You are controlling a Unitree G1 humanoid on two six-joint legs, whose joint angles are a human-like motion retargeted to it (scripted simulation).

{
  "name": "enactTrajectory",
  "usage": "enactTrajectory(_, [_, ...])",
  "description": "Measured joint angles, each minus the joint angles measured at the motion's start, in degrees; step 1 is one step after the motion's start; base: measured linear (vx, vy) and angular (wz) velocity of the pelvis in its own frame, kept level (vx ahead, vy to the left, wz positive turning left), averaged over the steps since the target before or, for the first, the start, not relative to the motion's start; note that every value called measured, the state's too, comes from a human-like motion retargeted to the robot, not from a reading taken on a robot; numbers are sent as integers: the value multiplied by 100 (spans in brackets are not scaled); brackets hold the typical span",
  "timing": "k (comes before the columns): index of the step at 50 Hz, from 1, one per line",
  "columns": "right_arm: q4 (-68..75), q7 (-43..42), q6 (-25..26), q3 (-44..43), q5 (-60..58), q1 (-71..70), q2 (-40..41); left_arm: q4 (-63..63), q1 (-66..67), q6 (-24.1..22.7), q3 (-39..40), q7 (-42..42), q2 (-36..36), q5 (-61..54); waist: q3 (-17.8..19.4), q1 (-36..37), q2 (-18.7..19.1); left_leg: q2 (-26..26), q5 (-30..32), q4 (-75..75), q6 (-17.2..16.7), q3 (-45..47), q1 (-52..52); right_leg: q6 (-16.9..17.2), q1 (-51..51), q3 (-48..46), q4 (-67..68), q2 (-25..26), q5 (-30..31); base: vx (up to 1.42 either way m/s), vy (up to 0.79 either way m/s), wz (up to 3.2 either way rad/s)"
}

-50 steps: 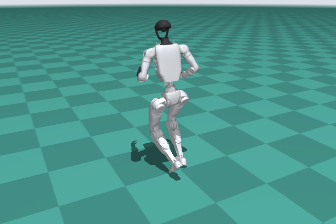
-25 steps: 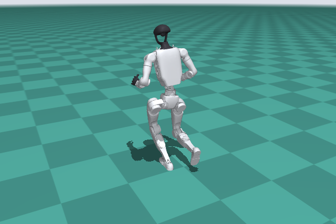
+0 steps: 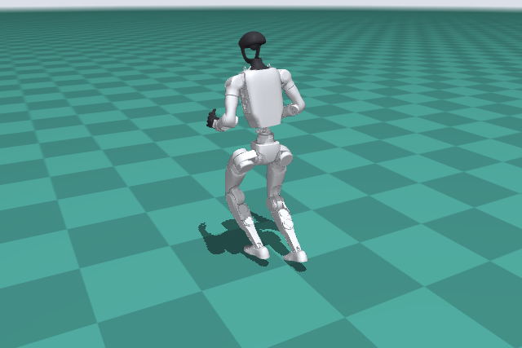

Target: Run

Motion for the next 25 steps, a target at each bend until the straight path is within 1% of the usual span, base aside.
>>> enactTrajectory(2, [-42,179,-77,31,11,130,-21,-33,94,18,-83,-20,56,-42,4,-94,-248,-616,71,-918,14,46,260,148,74,46,662,-495,347,7,9,37])
enactTrajectory(3, [-99,254,-107,51,2,176,-28,-64,113,19,-108,2,99,-26,29,-138,-352,-873,-23,-1100,118,27,386,173,78,96,1120,-697,455,5,7,18])
enactTrajectory(5, [-175,342,-113,82,-92,274,-19,-119,139,1,-146,77,174,110,106,-223,-495,-1231,-582,-866,496,-63,524,162,34,165,2212,-1010,509,2,3,0])
enactTrajectory(6, [-193,355,-77,77,-165,280,-2,-113,77,4,-129,158,241,240,177,-285,-561,-1351,-966,-678,711,-105,601,127,-80,223,2739,-1126,439,3,3,-23])
enactTrajectory(7, [-209,362,-34,69,-229,248,24,-78,-36,19,-109,254,309,363,253,-344,-620,-1425,-1277,-547,854,-150,684,75,-242,281,3191,-1205,358,2,-1,-29])
enactTrajectory(8, [-220,360,24,56,-275,142,67,13,-252,58,-83,378,375,475,339,-398,-666,-1407,-1443,-530,855,-201,778,-13,-500,336,3493,-1208,254,2,-1,-28])
enactTrajectory(10, [-287,374,53,84,-207,57,69,141,-512,144,-83,519,337,473,369,-553,-591,-1406,-1427,-696,855,-320,1055,-190,-973,345,3589,-1112,5,5,4,-20])
enactTrajectory(12, [-471,378,-12,154,-12,78,4,132,-560,157,-108,527,218,315,248,-760,-430,-1245,-894,-1028,530,-408,1366,-250,-1325,207,2861,-884,-94,6,3,0])
enactTrajectory(13, [-543,376,-54,203,78,91,-26,104,-549,120,-133,497,159,227,165,-859,-350,-1107,-519,-1129,282,-436,1447,-226,-1452,133,2319,-722,-52,0,0,0])
enactTrajectory(15, [-629,336,-119,305,209,107,-67,37,-508,-11,-240,415,105,105,13,-971,-158,-727,252,-897,-184,-462,1407,-87,-1592,73,1162,-238,168,0,-6,10])
enactTrajectory(17, [-723,272,-139,367,336,82,-118,-58,-523,-69,-411,291,130,-1,-29,-906,66,-193,671,11,-325,-416,1238,-15,-1530,66,307,286,372,-4,-6,0])
enactTrajectory(18, [-810,220,-144,378,398,52,-164,-140,-555,-69,-470,226,154,-72,-22,-831,180,114,754,584,-281,-376,1151,-54,-1442,34,57,501,416,-5,-6,-1])
enactTrajectory(20, [-976,114,-170,392,399,0,-264,-297,-544,-68,-553,151,151,-159,6,-706,225,584,633,1789,-20,-231,1026,-243,-1280,26,78,675,91,-5,-7,3])
enactTrajectory(23, [-1047,-83,-72,327,253,-296,-457,-491,-643,29,-428,204,155,-220,213,-477,269,1147,-59,3261,412,-238,712,-768,-1031,-20,419,824,-1122,-4,-6,-5])
enactTrajectory(25, [-912,-212,22,286,219,-597,-481,-510,-766,127,-285,262,96,-182,398,-357,289,1297,-408,3548,612,-256,373,-929,-862,-42,476,848,-1595,0,0,0])
